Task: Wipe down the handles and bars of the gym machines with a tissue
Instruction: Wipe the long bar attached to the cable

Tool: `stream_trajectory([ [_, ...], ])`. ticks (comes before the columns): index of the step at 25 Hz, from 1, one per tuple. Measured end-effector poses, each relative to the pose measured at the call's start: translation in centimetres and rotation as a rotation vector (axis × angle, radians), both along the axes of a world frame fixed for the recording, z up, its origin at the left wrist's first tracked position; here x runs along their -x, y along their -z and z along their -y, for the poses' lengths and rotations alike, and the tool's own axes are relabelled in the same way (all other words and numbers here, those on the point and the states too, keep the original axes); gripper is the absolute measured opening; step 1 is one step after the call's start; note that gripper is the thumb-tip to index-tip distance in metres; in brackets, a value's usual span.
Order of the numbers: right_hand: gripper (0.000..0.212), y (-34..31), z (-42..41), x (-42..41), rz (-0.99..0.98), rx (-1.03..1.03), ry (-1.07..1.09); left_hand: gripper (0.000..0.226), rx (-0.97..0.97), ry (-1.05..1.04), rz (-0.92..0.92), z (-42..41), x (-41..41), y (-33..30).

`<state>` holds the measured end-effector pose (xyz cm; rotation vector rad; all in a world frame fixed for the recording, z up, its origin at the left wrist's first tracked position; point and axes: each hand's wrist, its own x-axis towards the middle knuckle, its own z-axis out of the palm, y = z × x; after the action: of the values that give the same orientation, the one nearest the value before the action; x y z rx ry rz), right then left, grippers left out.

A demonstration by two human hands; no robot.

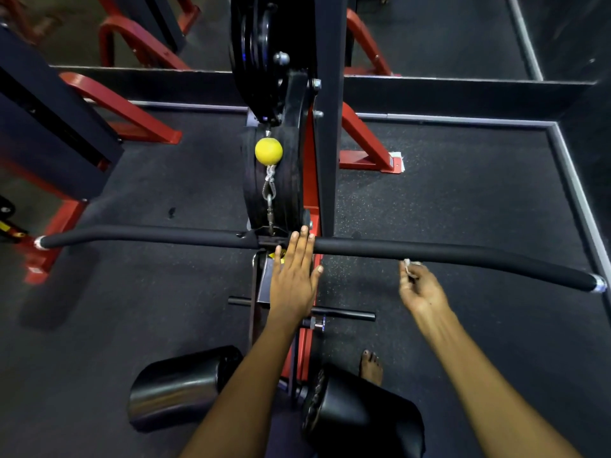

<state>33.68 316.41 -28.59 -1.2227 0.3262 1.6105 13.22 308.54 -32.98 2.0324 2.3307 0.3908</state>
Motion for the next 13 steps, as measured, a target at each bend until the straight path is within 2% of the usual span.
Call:
stream_trajectory([
  [1,0.03,0.1,0.2,0.9,0.002,-0.026,-0.037,0.06,0.004,0.003,0.005,0.0,0.0,0.1],
  [4,0.029,0.1,1.5,7.4,-0.037,-0.031,-0.358,0.059,0.002,0.009,0.04,-0.2,0.1,0.2],
  [6,0.028,-1.0,1.8,9.8,-0.064,-0.01,-0.441,0.058,-0.005,0.01,0.063,-0.1,0.1,0.1],
  [8,0.026,-1.3,1.4,8.0,-0.079,0.05,-0.384,0.058,-0.012,0.014,0.079,0.0,0.1,0.1],
  [11,0.026,0.0,0.8,3.1,-0.066,0.056,-0.105,0.058,-0.005,0.015,0.136,-0.2,0.2,-0.2],
  [13,0.029,0.6,0.6,3.4,-0.025,0.047,-0.076,0.056,-0.052,0.01,0.203,0.1,-0.1,-1.0],
])
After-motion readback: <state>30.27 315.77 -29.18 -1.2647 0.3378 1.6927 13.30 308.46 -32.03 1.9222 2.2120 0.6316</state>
